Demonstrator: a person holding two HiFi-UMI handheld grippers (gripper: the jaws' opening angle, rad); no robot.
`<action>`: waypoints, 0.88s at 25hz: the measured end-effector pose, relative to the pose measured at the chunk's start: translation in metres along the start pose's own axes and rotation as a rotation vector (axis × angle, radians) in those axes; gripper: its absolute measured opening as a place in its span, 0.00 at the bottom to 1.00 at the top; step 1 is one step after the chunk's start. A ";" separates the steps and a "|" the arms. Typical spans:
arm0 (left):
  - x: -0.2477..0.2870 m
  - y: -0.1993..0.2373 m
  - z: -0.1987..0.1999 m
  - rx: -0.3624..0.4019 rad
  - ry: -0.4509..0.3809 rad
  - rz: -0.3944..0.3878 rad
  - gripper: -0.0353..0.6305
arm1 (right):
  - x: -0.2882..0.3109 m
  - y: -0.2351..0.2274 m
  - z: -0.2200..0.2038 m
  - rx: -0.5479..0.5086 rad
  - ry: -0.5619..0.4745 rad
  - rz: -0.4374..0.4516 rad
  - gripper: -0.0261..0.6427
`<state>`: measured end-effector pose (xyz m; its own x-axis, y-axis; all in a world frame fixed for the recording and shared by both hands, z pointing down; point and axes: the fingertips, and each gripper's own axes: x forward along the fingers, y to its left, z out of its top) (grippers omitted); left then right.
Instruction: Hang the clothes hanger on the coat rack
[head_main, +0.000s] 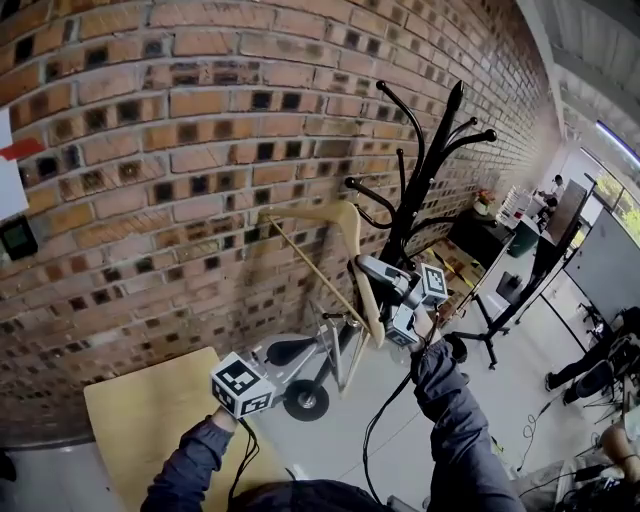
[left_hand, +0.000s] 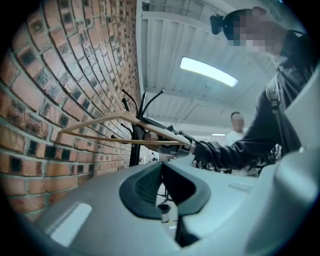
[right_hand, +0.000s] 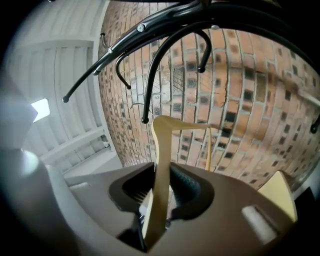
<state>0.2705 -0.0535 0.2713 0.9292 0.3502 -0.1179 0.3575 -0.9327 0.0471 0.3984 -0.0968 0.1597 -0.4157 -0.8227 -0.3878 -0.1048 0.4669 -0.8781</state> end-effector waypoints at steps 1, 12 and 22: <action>0.001 0.001 -0.001 0.007 0.009 0.004 0.06 | -0.005 -0.002 0.001 -0.010 -0.007 -0.008 0.19; 0.024 0.018 -0.018 -0.021 0.078 0.038 0.06 | -0.087 -0.049 0.031 -0.147 -0.028 -0.183 0.19; 0.032 0.017 -0.027 -0.016 0.115 0.023 0.06 | -0.151 -0.093 0.063 -0.499 -0.003 -0.444 0.20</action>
<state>0.3086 -0.0554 0.2952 0.9415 0.3371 -0.0019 0.3365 -0.9395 0.0642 0.5280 -0.0365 0.2820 -0.2343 -0.9719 -0.0212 -0.6711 0.1775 -0.7198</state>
